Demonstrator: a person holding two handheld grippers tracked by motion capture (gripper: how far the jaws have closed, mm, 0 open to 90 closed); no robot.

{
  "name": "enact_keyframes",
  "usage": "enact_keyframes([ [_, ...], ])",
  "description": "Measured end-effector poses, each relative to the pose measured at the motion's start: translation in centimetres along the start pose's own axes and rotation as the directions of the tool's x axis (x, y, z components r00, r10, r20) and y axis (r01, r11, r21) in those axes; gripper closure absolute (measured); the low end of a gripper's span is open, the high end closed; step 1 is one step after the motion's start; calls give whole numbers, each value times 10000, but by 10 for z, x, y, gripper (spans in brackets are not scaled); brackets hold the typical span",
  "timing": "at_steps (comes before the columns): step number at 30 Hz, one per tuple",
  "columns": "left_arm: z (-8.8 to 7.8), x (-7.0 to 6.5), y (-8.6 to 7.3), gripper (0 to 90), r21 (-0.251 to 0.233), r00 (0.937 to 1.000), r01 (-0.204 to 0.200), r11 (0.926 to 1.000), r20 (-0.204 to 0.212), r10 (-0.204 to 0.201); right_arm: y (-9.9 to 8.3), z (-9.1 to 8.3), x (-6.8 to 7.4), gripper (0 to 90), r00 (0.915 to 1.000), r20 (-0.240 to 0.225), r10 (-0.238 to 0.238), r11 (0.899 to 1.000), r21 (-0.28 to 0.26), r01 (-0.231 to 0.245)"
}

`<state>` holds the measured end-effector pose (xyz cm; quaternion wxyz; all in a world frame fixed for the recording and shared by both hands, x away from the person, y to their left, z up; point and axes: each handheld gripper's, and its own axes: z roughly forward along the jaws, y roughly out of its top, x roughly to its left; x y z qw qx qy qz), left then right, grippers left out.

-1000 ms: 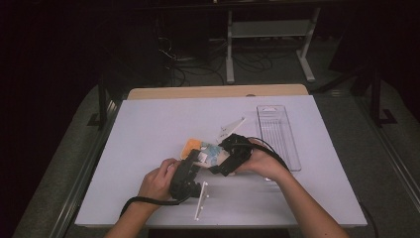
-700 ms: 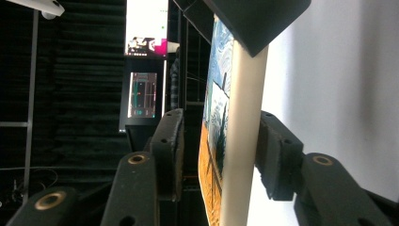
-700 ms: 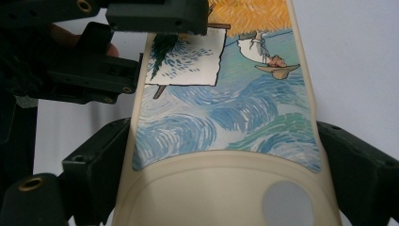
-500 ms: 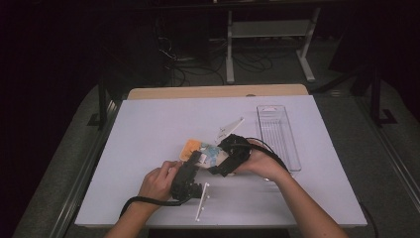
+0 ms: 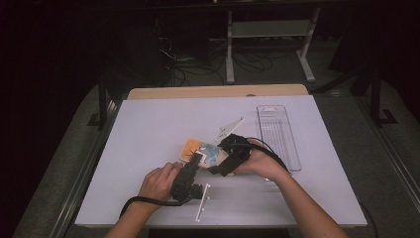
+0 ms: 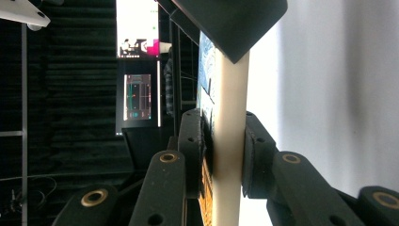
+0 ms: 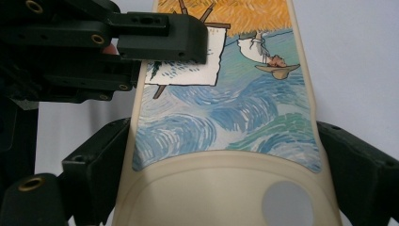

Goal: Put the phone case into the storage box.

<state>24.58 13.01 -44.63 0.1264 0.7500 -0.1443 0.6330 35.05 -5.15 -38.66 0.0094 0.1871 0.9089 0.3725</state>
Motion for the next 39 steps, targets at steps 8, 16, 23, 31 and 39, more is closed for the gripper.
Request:
enact_keyframes([
  [8,-1,0,1,773,36,9997,-216,9998,-71,216,-1,1,-3,95,9998,-52,-169,9999,-5,169],
  [16,-3,0,2,785,18,9995,-312,9995,-99,312,-2,0,-3,86,9996,-149,-241,9997,-64,240],
  [23,-3,2,0,788,-1,9997,-256,9997,-62,256,-1,-6,-2,51,9993,-355,-94,9988,-489,76],
  [31,-2,4,-8,788,301,9999,-123,9995,-2,123,-4,-22,-8,24,9992,-170,365,9955,-864,-379],
  [39,-4,6,-18,787,516,9999,-14,9987,133,7,-11,-37,-10,22,9971,139,752,9888,-1300,-727],
])
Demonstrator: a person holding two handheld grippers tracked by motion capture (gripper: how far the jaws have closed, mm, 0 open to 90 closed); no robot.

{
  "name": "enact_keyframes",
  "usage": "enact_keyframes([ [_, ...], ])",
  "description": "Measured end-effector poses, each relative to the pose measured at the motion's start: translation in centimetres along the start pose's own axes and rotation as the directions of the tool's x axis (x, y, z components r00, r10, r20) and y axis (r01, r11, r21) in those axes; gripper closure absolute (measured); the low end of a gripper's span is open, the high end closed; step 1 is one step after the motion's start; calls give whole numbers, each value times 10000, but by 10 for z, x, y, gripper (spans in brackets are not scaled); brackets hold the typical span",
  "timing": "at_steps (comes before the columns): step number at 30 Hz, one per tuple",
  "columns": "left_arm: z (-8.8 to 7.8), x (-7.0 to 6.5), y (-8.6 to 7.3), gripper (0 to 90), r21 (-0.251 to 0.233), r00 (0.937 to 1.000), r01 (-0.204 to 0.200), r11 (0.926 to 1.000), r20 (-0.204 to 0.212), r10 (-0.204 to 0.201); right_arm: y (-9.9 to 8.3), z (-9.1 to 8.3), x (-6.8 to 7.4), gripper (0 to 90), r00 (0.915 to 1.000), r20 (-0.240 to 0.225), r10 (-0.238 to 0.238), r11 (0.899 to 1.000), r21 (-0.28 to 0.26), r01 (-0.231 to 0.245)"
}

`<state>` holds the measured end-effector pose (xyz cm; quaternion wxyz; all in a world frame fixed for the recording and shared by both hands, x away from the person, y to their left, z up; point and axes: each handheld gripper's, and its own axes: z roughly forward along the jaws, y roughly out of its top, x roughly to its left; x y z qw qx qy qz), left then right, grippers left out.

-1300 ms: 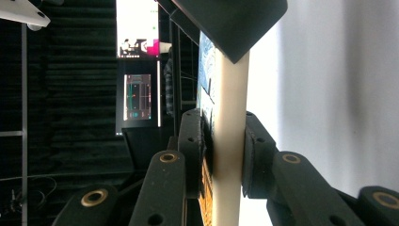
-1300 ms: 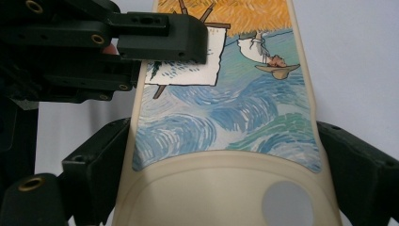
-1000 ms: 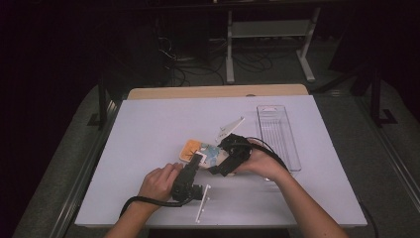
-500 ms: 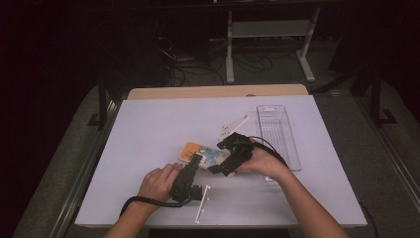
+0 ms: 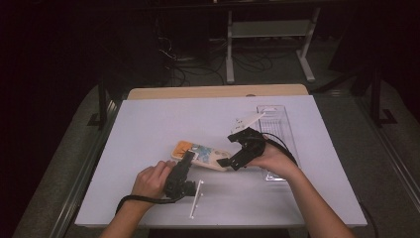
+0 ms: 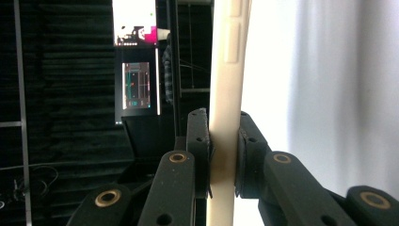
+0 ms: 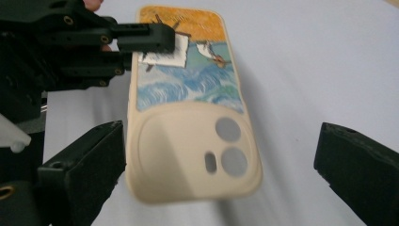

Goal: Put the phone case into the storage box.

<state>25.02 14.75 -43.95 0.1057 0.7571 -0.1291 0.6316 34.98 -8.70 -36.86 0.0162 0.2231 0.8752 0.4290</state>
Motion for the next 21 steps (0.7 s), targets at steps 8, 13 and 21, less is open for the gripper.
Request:
enact_keyframes([
  [8,-2,4,-8,787,313,10000,55,9995,51,-57,-15,-15,-5,22,9992,344,204,9995,-262,-195],
  [13,-2,5,-11,787,388,10000,52,9992,44,-54,-27,-25,-9,23,9974,541,476,9977,-506,-448],
  [21,-1,5,-12,787,387,9999,125,9992,46,-127,-49,-37,-16,25,9922,840,924,9921,-921,-846],
])
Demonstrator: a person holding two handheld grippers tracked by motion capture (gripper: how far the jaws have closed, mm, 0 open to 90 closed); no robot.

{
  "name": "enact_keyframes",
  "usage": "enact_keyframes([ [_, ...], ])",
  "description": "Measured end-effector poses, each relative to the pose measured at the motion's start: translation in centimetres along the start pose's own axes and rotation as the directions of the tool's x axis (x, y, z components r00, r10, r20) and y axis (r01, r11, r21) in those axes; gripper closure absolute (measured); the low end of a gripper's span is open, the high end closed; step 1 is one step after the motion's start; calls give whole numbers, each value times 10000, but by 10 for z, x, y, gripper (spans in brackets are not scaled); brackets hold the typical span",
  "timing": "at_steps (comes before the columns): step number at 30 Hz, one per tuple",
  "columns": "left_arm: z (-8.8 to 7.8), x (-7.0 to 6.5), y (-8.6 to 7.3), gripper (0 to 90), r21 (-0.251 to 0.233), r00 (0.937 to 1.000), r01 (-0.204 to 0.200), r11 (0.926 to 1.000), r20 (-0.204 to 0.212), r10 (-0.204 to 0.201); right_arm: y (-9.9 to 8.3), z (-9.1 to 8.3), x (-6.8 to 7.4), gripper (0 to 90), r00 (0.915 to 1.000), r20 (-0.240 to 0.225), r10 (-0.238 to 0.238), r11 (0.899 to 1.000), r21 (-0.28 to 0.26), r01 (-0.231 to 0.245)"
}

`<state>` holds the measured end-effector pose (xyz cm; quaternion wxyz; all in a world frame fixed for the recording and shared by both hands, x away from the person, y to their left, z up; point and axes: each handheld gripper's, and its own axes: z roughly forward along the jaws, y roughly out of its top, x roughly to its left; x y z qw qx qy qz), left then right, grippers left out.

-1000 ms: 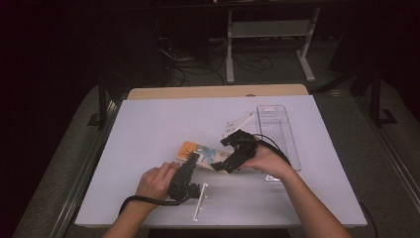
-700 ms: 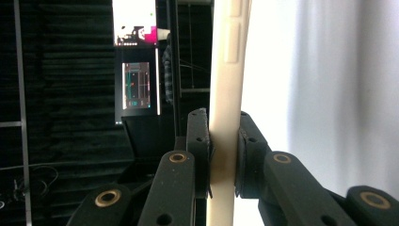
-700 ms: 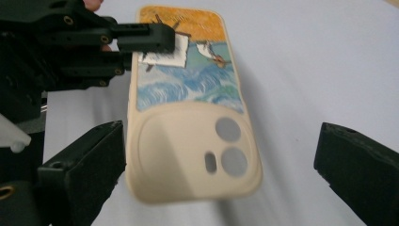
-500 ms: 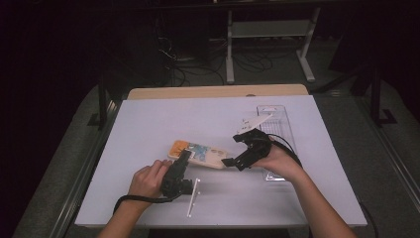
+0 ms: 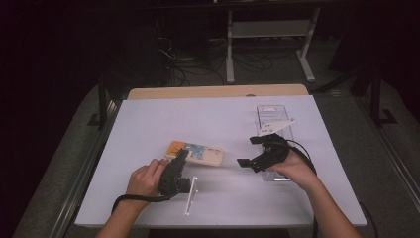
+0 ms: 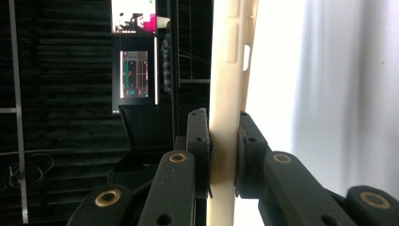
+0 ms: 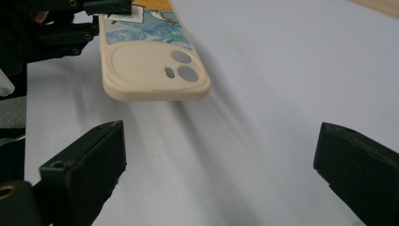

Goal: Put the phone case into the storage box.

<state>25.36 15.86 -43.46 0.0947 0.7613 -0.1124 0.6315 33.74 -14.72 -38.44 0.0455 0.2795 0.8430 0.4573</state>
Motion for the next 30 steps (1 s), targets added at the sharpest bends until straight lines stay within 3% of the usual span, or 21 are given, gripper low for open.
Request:
enact_keyframes([
  [7,-1,0,0,787,36,10000,12,10000,-6,-12,-9,-5,-1,46,9998,202,17,10000,-98,-15],
  [11,0,0,-1,787,34,10000,57,10000,-2,-57,-11,-3,0,44,9999,-28,100,9999,61,-100],
  [20,-1,2,-3,788,83,9998,201,9998,-16,-201,-12,-2,0,25,10000,2,95,9999,50,-95],
  [30,0,4,-5,788,230,9979,636,9977,76,-638,-13,-2,0,22,10000,40,25,10000,-16,-25],
])
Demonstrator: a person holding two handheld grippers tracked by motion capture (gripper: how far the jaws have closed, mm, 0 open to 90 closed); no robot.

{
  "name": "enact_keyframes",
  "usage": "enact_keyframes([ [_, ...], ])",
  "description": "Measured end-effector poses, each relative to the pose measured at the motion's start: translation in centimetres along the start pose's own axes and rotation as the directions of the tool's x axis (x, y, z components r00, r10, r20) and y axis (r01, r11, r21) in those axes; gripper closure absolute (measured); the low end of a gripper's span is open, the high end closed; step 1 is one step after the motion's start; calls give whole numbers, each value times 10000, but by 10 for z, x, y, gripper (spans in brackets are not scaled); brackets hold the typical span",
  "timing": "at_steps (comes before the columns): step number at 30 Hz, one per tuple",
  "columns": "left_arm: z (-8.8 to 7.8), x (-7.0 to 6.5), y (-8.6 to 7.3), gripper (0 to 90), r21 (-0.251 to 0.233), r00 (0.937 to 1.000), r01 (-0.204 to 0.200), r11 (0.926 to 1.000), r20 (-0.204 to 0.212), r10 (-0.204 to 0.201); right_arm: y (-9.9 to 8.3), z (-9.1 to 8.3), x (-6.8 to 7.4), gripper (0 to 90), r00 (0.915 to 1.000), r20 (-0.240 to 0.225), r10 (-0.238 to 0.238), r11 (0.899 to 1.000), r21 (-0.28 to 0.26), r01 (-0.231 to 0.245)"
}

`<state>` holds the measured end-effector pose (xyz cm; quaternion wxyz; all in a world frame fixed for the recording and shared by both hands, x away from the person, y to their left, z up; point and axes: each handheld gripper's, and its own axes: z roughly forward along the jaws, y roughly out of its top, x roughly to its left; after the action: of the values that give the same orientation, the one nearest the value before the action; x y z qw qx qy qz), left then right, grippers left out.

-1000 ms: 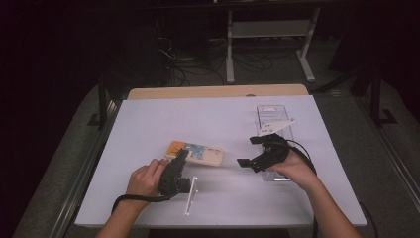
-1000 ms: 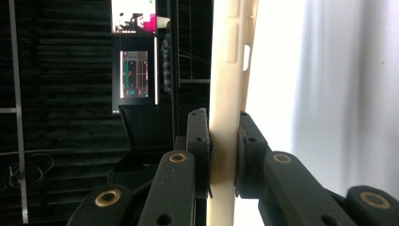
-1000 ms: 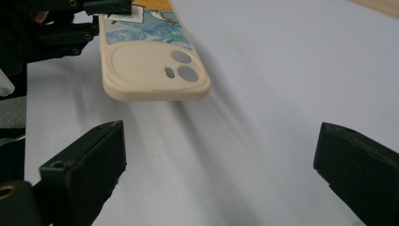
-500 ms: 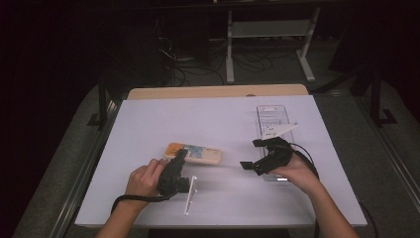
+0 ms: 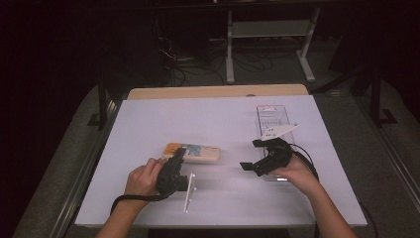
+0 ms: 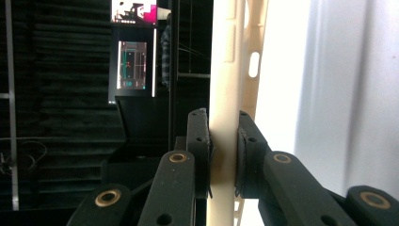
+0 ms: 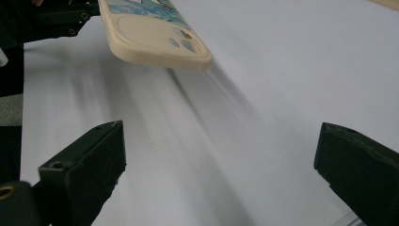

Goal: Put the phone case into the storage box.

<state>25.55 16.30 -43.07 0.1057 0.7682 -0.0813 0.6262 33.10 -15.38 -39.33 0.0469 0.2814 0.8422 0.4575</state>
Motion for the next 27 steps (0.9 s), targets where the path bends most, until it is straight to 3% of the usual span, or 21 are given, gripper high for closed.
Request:
enact_keyframes([
  [5,1,1,-2,788,47,9989,442,9990,150,-443,0,0,0,22,10000,-29,20,10000,6,-20],
  [9,2,4,-4,788,102,9939,1009,9948,439,-1013,0,0,-1,23,10000,-47,45,10000,11,-45],
  [14,4,7,-6,788,63,9764,2029,9792,737,-2028,0,0,-1,23,10000,-48,-27,10000,-25,27],
  [20,6,8,-7,788,213,9649,2415,9702,1012,-2424,0,1,-2,23,9999,-58,-86,9999,-70,85],
  [27,6,14,-8,788,375,9390,3171,9477,1281,-3192,0,0,-1,23,9999,-88,61,10000,22,-61],
])
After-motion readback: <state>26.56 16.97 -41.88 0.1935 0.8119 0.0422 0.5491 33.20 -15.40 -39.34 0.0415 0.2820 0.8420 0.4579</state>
